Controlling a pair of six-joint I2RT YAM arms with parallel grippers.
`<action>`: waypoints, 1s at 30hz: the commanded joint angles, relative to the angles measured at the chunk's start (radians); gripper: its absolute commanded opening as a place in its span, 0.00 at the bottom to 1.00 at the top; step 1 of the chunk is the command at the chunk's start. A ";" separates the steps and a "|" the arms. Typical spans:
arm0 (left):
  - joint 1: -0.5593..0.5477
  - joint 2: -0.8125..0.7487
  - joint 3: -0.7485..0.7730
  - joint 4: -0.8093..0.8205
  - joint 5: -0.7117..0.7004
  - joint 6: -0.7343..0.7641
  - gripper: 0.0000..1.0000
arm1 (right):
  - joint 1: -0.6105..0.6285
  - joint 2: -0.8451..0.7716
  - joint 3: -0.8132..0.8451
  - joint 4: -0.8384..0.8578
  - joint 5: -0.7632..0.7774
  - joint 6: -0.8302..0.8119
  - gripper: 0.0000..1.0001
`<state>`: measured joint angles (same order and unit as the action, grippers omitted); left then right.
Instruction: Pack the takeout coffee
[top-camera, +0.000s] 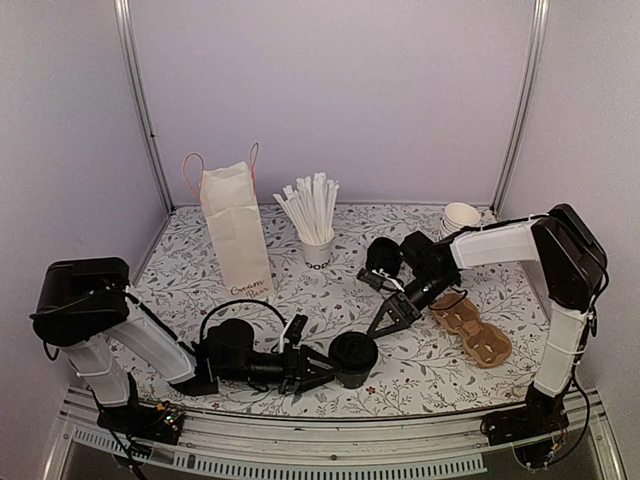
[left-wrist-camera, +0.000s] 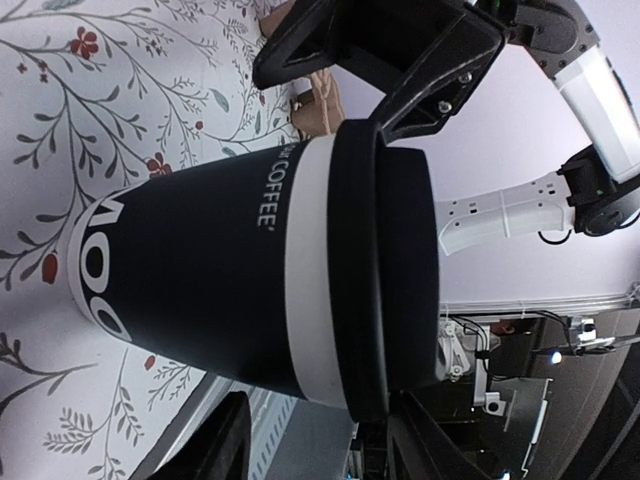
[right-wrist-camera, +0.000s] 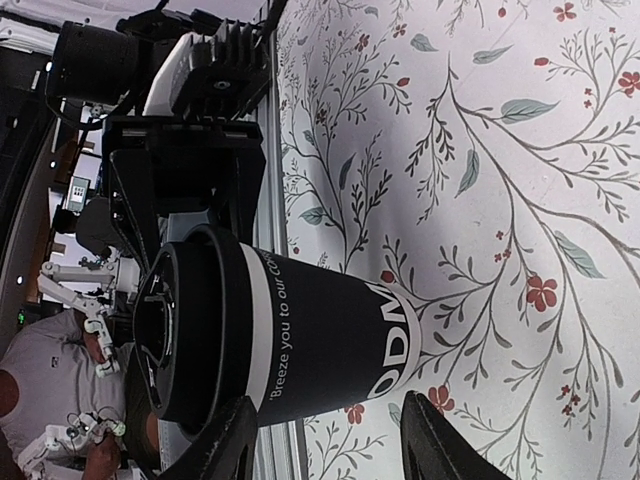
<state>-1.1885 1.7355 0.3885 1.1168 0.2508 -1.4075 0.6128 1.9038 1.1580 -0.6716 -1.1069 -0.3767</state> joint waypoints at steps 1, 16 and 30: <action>0.029 0.055 -0.009 -0.082 0.020 -0.039 0.46 | 0.022 0.024 0.015 0.011 0.011 0.003 0.51; 0.050 -0.029 0.107 -0.543 -0.009 0.016 0.37 | -0.005 0.013 0.014 0.013 0.063 0.028 0.51; 0.055 -0.053 0.134 -0.575 -0.013 0.059 0.35 | -0.047 -0.060 0.013 0.021 0.038 0.043 0.52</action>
<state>-1.1625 1.6531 0.5385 0.7540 0.2974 -1.3804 0.5766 1.8832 1.1584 -0.6579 -1.0710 -0.3473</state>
